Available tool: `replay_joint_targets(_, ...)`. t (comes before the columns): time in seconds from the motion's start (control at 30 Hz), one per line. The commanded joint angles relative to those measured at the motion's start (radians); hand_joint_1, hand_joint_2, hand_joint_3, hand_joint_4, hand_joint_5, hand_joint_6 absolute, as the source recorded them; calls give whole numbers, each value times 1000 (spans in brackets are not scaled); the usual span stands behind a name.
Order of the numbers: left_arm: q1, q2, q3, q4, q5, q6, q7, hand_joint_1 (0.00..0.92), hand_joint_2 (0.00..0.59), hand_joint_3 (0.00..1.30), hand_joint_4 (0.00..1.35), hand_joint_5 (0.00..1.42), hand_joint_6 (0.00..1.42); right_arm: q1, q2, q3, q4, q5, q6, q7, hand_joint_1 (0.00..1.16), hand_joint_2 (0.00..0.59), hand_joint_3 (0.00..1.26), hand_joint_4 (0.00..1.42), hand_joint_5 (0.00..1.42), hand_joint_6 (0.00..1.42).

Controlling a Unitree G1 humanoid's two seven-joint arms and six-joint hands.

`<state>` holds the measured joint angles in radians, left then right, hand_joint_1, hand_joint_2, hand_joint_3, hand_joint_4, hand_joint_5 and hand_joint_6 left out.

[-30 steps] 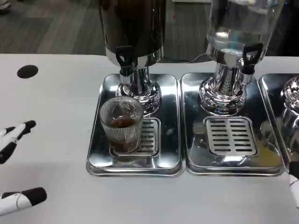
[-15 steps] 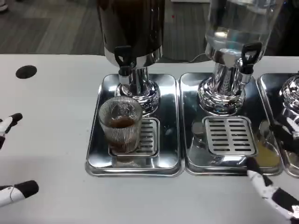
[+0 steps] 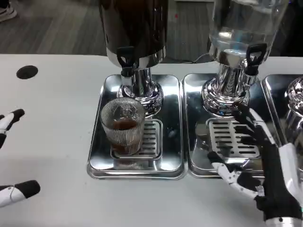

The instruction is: Grasp the cup under the faucet to collect the drink, then remove the cup.

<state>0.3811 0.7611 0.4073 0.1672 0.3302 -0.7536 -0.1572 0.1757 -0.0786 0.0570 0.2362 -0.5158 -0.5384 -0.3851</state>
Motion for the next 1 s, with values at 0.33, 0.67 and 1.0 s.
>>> replay_joint_targets(0.33,33,-2,11,-15,-21,-3,6,0,0,0,0,0,0,-233,63,143,208,-23,79,-18,948,174,122,165,234,333)
replay_joint_targets(0.67,66,-5,28,-25,-32,-2,8,0,0,0,0,0,0,-358,113,214,355,-19,103,-42,959,167,106,152,224,315)
replay_joint_targets(1.0,83,-4,36,-43,-48,5,3,0,0,0,0,0,0,-426,136,254,445,-2,100,-39,961,166,31,70,131,213)
